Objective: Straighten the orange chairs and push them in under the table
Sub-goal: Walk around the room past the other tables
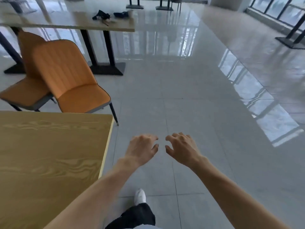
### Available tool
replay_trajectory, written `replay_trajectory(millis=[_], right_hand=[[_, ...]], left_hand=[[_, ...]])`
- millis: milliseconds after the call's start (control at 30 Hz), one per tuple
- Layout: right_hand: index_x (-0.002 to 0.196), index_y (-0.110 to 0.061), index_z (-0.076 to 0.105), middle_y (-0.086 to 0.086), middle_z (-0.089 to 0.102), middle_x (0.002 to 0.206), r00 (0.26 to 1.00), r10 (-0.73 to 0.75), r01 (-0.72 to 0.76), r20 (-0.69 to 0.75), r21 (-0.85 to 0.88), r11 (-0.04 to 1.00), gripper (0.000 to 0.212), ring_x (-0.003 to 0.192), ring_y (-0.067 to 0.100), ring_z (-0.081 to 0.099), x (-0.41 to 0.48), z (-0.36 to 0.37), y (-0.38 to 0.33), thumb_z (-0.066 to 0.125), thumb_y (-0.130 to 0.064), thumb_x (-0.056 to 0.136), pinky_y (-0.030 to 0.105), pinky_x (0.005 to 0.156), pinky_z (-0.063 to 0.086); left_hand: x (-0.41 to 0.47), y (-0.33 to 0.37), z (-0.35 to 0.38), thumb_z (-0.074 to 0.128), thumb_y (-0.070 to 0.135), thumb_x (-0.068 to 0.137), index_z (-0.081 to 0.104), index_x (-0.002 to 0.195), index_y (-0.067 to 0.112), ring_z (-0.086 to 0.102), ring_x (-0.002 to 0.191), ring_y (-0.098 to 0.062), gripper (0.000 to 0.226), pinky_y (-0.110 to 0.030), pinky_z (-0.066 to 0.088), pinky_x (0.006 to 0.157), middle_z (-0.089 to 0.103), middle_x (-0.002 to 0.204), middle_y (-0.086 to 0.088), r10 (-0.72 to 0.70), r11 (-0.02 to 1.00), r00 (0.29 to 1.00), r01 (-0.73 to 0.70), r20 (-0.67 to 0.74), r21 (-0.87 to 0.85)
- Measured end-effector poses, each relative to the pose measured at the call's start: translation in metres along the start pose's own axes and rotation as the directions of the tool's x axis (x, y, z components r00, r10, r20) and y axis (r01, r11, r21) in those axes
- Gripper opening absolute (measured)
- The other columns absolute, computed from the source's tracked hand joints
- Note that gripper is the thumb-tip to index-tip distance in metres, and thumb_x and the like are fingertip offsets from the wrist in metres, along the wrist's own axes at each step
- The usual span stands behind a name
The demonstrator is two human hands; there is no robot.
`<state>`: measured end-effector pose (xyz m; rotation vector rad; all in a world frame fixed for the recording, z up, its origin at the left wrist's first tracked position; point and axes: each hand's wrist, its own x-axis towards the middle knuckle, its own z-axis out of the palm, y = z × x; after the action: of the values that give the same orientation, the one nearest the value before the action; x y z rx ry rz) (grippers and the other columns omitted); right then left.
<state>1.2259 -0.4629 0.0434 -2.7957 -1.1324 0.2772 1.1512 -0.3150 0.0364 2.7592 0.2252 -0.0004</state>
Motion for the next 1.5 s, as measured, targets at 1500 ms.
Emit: replay_trajectory(millis=[1500], right_hand=[[0.122,-0.018,0.056,0.004,0.065,0.115,0.634,-0.761,0.772,0.141,-0.066,0.632,0.035,0.104,0.024,0.058,1.073,-0.114,-0.112,0.048,-0.037,0.094,0.039,0.091,0.044]], left_hand=[[0.737,-0.559,-0.233,0.054,0.034,0.093,0.057,0.123,0.016,0.064,0.101,-0.018,0.035,-0.030,0.050,0.086,0.067,0.118,-0.004,-0.629,0.771,0.706,0.619,-0.326,-0.147]])
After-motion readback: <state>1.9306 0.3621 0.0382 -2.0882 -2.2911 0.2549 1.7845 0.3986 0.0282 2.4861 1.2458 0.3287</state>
